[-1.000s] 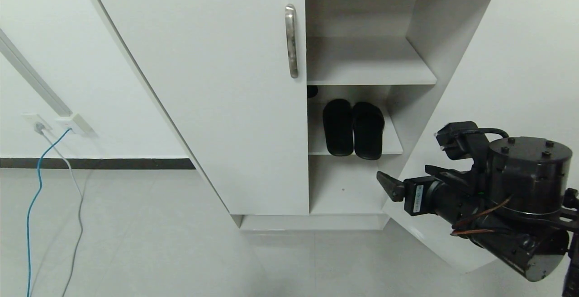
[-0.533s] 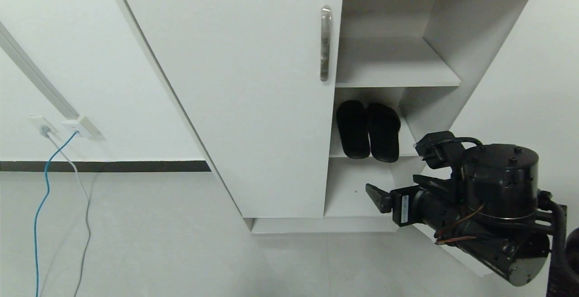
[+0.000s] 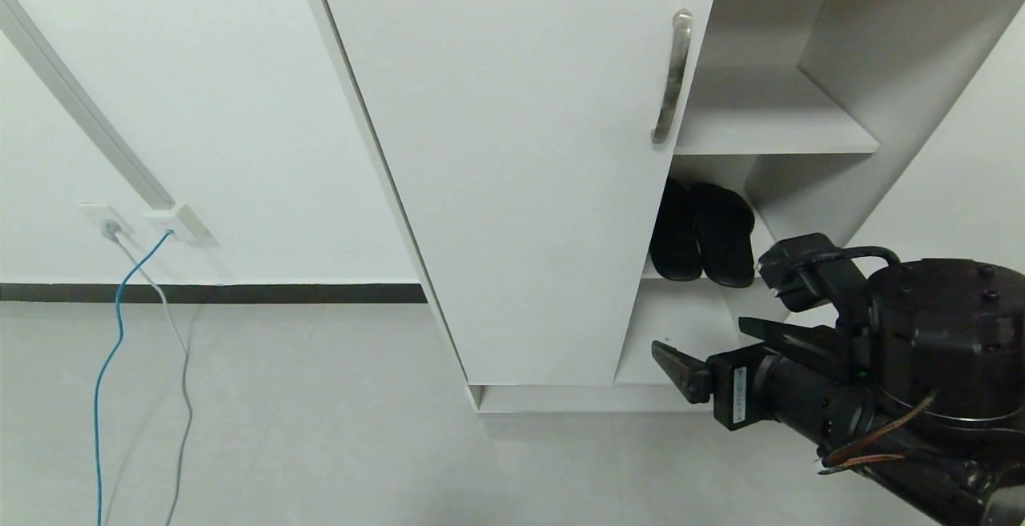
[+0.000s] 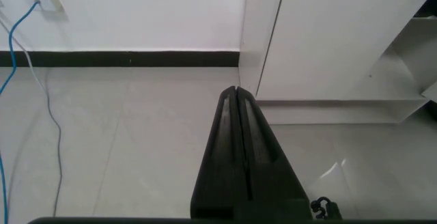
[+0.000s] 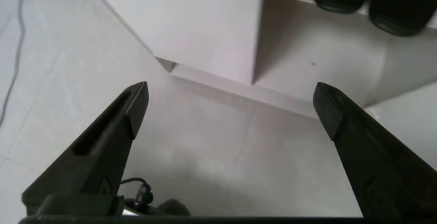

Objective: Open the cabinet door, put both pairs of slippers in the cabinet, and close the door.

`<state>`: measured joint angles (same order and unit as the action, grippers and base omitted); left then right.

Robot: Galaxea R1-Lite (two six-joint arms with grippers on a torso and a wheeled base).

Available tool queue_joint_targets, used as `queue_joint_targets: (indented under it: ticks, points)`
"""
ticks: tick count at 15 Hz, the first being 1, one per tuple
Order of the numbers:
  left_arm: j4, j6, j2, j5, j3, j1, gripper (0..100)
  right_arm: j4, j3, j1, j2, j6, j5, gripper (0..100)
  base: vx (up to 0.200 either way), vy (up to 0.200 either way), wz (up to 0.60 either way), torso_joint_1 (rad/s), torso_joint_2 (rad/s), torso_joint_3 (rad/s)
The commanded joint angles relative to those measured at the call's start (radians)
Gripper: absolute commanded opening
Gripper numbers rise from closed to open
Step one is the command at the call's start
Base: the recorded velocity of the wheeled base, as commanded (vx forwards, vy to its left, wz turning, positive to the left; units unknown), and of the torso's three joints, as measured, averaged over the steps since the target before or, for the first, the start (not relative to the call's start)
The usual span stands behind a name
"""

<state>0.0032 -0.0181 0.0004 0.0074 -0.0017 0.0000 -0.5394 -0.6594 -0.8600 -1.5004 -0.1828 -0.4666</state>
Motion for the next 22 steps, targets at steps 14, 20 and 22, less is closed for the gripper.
queue_joint_targets:
  ticks: [14, 20, 22]
  points:
    - [0.000, 0.000, 0.001, -0.003, 0.000, 0.000, 0, -0.010, 0.026, -0.011, -0.001, 0.002, 0.002, 100, 0.000, 0.000, 0.00, 0.000, 0.00, 0.034]
    - [0.000, 0.000, 0.001, -0.001, 0.000, 0.000, 0, -0.021, 0.041, -0.013, 0.000, 0.005, 0.008, 100, 0.000, 0.000, 0.00, 0.002, 0.00, 0.196]
    - [0.000, 0.000, 0.001, -0.001, 0.000, 0.000, 0, -0.028, 0.044, -0.017, 0.002, 0.005, 0.008, 100, 0.000, 0.000, 0.00, 0.005, 0.01, 0.200]
